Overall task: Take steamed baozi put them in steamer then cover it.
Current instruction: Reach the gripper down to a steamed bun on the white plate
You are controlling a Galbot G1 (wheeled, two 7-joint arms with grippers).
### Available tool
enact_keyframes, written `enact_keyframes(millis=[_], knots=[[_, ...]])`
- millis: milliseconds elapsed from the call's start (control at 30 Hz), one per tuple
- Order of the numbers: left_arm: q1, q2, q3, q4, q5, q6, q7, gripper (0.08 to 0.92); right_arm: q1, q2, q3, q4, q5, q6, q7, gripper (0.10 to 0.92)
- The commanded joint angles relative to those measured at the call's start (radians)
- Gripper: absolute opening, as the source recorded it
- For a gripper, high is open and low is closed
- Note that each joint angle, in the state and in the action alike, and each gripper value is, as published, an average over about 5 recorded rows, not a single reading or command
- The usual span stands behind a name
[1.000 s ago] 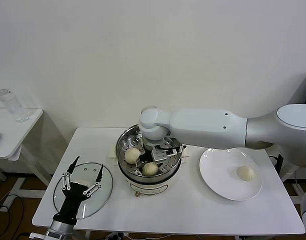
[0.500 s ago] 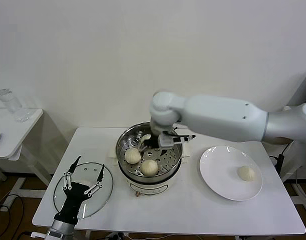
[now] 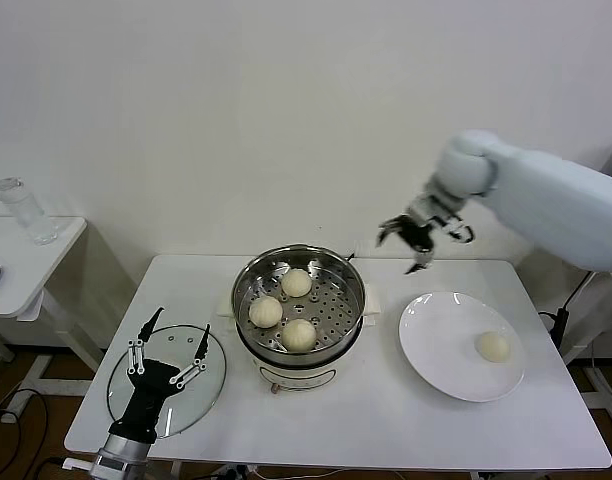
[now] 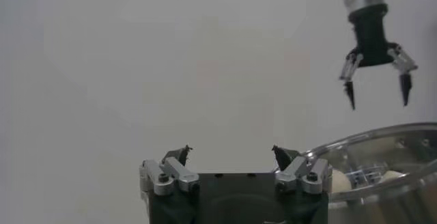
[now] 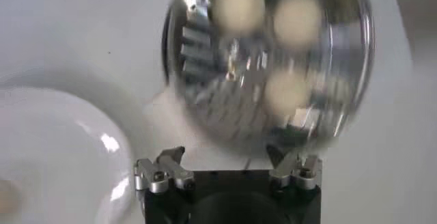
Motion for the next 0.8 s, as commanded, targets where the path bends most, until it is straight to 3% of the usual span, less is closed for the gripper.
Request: enact_keyframes(millis=[33, 367, 800], knots=[[-0.004, 0.002, 0.004, 0.003, -0.001, 0.003, 0.0, 0.823, -0.139, -0.233, -0.008, -0.168, 0.104, -0.144, 0.007, 0.823], [0.001, -0.007, 0.005, -0.008, -0.001, 0.006, 0.0, 0.823, -0.379, -0.242, 0.157, -0.209, 0.011, -0.121, 0.064, 0.823], [0.011, -0.009, -0.004, -0.002, 0.004, 0.004, -0.005, 0.823, -0.452, -0.185, 0.193, -0.253, -0.024, -0.122, 0.062, 0.823]])
